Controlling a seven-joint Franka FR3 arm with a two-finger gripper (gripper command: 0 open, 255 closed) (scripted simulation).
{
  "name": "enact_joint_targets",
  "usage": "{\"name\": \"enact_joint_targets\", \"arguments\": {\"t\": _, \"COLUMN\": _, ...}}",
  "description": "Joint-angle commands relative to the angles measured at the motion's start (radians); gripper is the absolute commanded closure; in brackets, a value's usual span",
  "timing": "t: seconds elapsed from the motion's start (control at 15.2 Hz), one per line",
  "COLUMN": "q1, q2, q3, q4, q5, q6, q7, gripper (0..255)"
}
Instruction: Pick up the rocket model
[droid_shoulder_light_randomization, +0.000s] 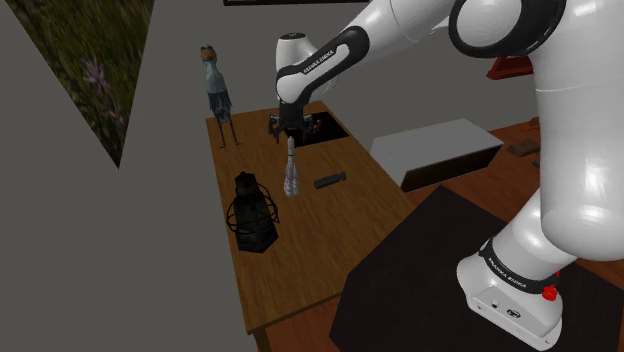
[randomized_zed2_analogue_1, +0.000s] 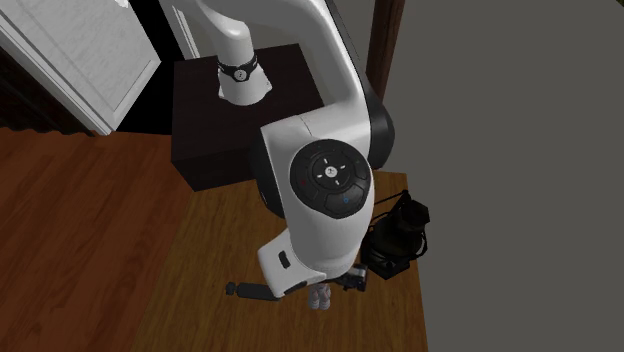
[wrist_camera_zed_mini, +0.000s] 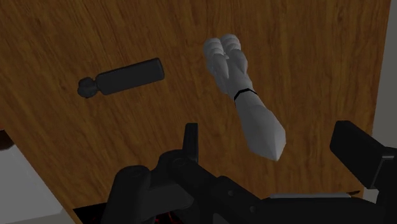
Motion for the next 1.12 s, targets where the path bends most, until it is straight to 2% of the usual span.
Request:
{"name": "enact_joint_targets", "arguments": {"t": 0.0, "q1": 0.001, "q2": 0.014, "q3": -0.001, "q4": 0.0, "q5": -0.002, "q6": 0.015, "q7": 0.001, "gripper": 0}}
{"name": "enact_joint_targets", "arguments": {"t": 0.07, "q1": 0.001, "q2": 0.014, "q3": -0.001, "q4": 0.0, "q5": -0.002, "q6": 0.015, "q7": 0.001, "gripper": 0}}
{"name": "enact_joint_targets", "arguments": {"t": 0.13, "q1": 0.001, "q2": 0.013, "q3": -0.001, "q4": -0.001, "q5": -0.002, "q6": 0.014, "q7": 0.001, "gripper": 255}}
{"name": "enact_joint_targets", "arguments": {"t": 0.73, "q1": 0.001, "q2": 0.014, "q3": -0.001, "q4": 0.0, "q5": -0.002, "q6": 0.015, "q7": 0.001, "gripper": 255}}
{"name": "enact_joint_targets", "arguments": {"t": 1.06, "q1": -0.002, "q2": -0.027, "q3": 0.003, "q4": 0.005, "q5": 0.004, "q6": -0.032, "q7": -0.002, "gripper": 255}}
